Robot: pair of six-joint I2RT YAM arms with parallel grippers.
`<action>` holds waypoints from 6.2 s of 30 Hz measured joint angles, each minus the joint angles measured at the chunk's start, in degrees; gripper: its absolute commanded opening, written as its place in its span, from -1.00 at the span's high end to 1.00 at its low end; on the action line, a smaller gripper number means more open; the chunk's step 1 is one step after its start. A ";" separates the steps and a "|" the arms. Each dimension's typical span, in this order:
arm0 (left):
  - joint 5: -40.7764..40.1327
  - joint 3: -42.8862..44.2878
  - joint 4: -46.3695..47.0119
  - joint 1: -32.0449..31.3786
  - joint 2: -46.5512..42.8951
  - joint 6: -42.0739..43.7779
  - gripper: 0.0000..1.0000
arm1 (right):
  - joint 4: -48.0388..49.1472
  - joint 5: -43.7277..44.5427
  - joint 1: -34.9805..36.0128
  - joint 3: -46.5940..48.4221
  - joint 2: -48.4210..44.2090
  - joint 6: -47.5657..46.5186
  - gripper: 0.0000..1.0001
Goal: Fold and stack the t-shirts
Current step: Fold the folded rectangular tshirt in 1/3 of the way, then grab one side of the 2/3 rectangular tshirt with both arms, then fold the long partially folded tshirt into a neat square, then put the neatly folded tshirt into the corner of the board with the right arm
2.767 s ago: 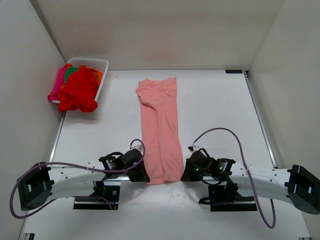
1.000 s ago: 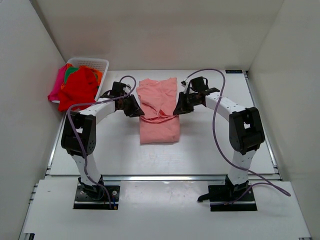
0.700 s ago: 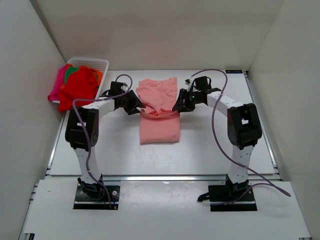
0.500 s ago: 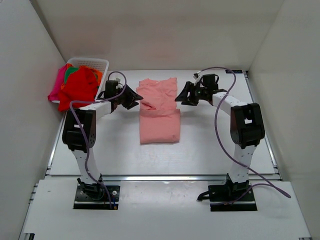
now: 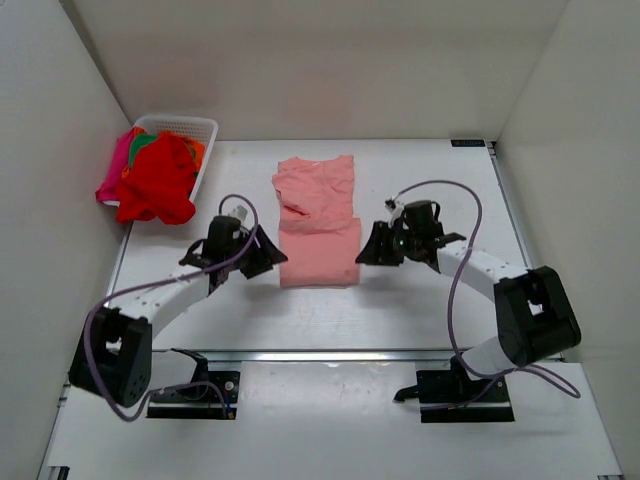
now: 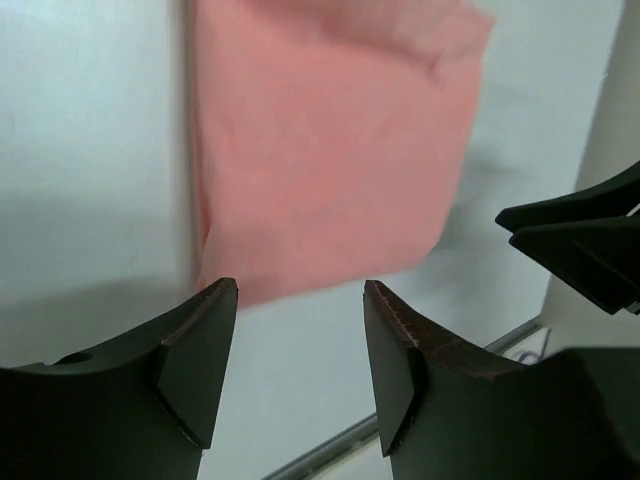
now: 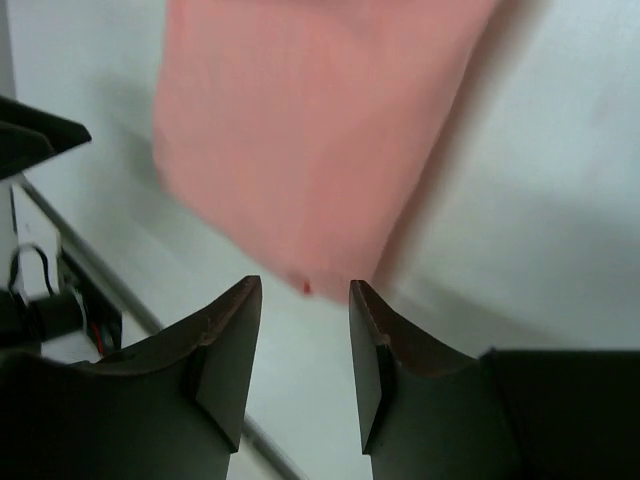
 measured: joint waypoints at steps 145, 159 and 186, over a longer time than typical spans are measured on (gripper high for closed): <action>-12.81 44.52 12.44 8.13 45.64 -1.95 -0.36 | -27.69 14.91 -8.09 77.00 54.31 -16.35 -0.06; -9.88 14.95 19.23 11.80 14.19 -5.05 -0.40 | -17.75 22.36 13.40 54.42 30.91 -17.40 -0.37; -4.24 13.53 16.63 5.99 17.88 -1.77 -0.39 | -1.03 7.04 -4.24 33.77 30.67 -3.23 -0.46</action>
